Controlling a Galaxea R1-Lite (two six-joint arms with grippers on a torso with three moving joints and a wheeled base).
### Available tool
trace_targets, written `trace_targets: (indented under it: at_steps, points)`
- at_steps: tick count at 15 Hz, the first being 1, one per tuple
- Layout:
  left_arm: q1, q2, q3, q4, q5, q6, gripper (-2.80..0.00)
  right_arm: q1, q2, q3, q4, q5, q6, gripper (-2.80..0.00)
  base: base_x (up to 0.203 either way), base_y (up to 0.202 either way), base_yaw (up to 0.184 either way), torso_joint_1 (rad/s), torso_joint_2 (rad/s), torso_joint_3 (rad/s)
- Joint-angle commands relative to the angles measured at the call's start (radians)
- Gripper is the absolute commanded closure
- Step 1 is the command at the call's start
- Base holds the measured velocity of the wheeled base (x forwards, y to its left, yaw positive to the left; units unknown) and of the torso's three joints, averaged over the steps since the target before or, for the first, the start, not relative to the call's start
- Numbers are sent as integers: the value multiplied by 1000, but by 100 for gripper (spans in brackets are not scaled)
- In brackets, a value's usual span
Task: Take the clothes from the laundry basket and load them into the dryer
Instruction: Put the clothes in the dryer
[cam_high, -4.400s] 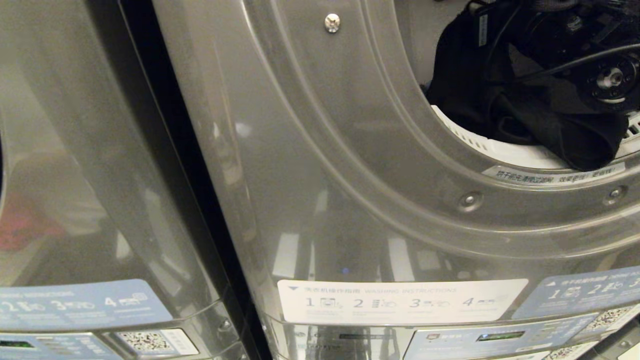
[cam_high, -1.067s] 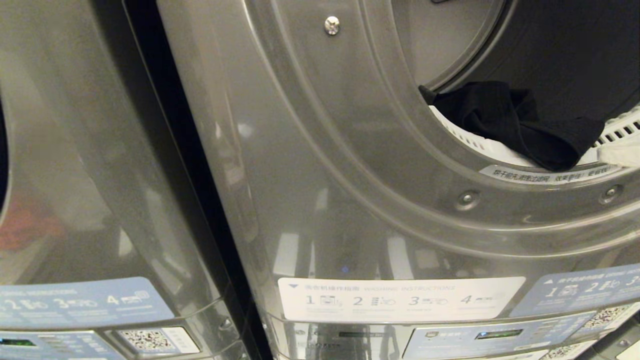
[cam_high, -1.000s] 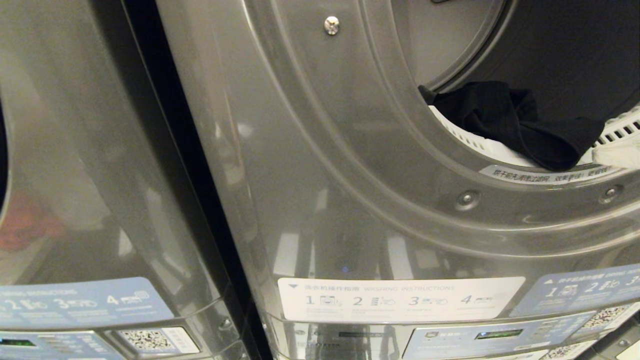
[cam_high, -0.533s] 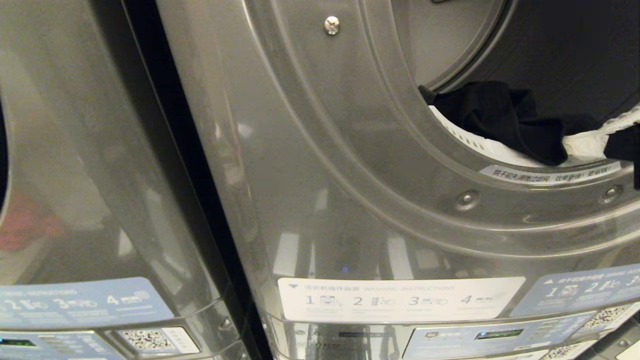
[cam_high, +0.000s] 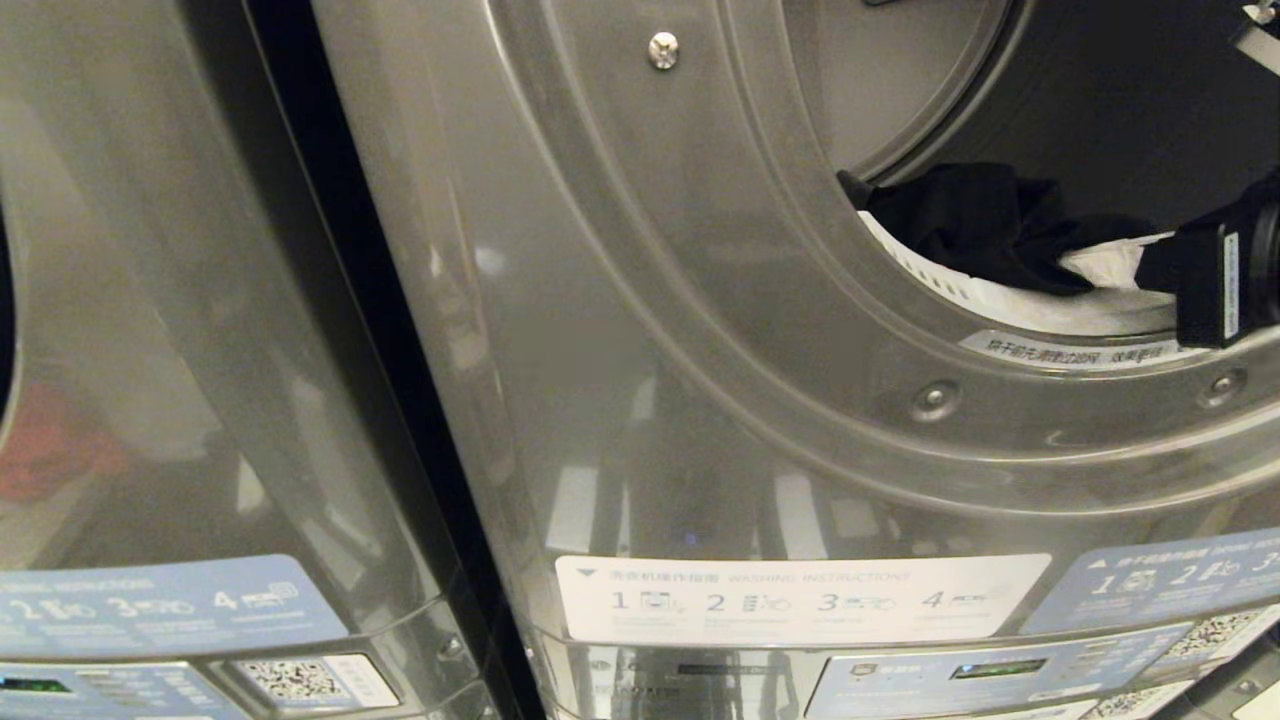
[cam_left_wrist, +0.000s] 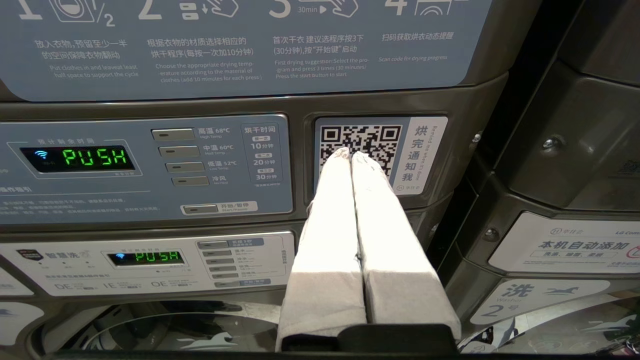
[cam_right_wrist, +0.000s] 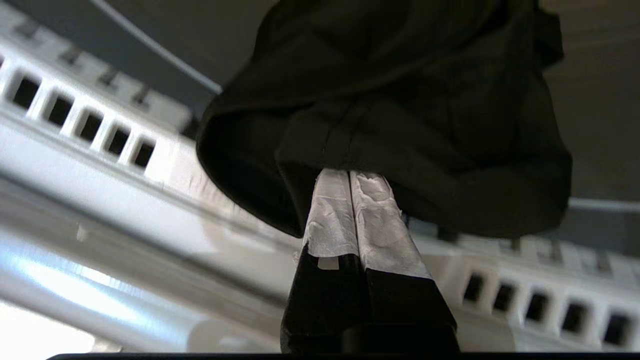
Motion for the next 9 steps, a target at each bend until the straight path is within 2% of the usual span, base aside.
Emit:
trace_targets:
  at_steps: [1,6,9]
  points:
    - [0,0,0,-1,0,0,0,0,26,1,-16,-1,-1,0,0,0,0,0,0,0]
    - [0,0,0,-1,0,0,0,-1,81,-3,-95,-17,-1,0,0,0,0,0,0,0]
    - [0,0,0,-1,0,0,0,-8,139,-34,-218,-40,8,0,0,0,0,0,0,0]
